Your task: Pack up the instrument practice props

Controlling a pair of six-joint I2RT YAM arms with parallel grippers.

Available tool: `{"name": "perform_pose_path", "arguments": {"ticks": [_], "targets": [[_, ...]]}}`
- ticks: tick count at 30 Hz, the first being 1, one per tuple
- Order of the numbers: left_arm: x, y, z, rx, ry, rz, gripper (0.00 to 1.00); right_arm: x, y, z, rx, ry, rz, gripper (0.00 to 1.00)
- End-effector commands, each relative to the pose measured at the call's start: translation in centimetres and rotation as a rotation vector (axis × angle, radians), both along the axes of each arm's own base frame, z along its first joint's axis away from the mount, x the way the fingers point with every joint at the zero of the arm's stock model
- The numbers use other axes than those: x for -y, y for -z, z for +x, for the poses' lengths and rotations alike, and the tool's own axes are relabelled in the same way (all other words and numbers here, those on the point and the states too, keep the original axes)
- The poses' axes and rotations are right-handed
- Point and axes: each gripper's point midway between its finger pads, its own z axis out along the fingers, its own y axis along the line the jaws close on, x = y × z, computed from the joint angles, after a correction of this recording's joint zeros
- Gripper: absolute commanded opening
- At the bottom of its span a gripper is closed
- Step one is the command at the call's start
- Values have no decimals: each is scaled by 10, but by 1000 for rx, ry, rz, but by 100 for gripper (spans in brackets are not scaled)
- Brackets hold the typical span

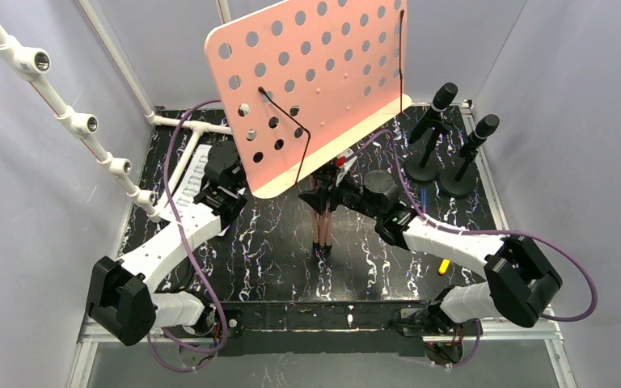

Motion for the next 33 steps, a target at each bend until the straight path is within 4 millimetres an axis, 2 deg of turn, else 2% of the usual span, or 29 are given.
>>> {"name": "perform_pose_path", "arguments": {"ticks": [1,8,16,19,23,26,33], "targets": [[-14,-47,-27,21,15,-133,0,3,-44,-15,45,-23,86,29],[-21,-26,-20,-130,-44,-187,0,-3,-43,-40,-18,-54,113,15],[-26,4,-4,-314,-126,-252,0,-8,-36,-51,-179,-32,167,1],[-26,4,-4,-326,-128,-260,0,-9,-40,-55,-216,-32,190,1],[-26,-10,-5,-295,-128,-260,0,-8,-53,-54,-217,-8,201,1],[-26,-9,-3,-308,-137,-248,0,-4,-57,-51,-225,23,197,1],[-30,40,7,-428,-208,-217,0,-2,-34,-48,-317,70,169,1]]}}
